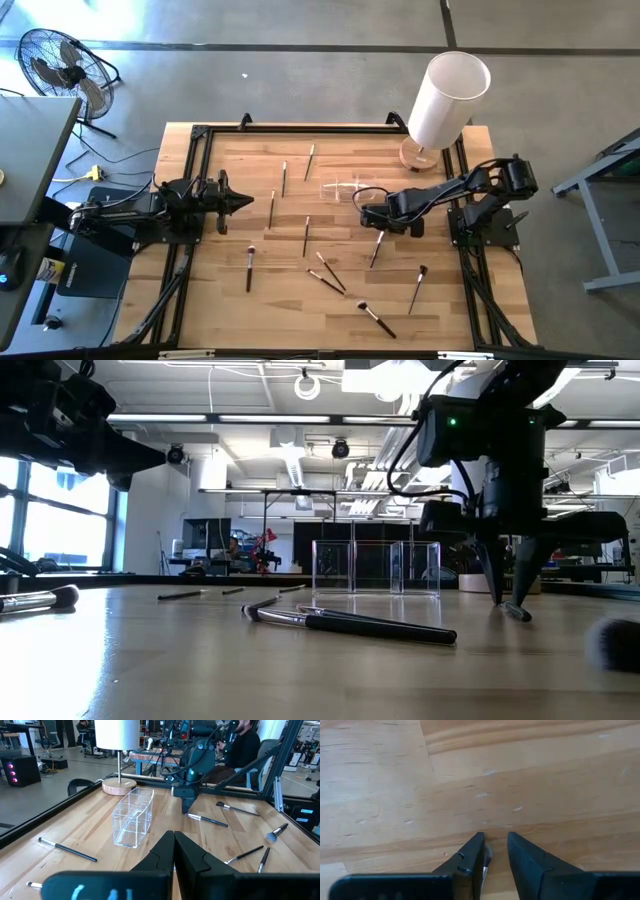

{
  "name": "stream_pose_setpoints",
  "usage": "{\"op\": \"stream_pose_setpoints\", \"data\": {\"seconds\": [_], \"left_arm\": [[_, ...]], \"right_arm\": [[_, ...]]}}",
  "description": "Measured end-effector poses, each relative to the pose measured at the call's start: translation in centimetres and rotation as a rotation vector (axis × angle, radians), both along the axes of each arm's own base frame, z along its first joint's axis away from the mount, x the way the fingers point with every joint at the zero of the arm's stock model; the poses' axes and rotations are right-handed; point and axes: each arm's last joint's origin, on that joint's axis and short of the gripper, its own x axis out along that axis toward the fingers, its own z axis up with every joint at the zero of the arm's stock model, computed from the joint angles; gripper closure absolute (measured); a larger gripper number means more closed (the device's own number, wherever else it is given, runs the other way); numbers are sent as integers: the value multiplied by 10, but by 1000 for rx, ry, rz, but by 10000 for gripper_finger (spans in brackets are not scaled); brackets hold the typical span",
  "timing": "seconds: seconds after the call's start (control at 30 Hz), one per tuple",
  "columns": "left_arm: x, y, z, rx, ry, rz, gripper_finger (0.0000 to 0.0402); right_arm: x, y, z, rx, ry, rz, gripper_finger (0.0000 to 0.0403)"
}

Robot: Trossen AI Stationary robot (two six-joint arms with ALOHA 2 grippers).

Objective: Put items in baskets/containers
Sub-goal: Put the eyeshadow brush into the right section of the transparent organizer

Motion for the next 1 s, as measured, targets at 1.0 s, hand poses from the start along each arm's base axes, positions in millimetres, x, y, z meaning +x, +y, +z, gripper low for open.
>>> {"op": "stream_pose_setpoints", "data": {"seconds": [1.0], "left_arm": [[0, 0, 0, 0, -2, 0, 399]], "right_arm": [[-16, -18, 150, -1175, -321, 491, 403]]}}
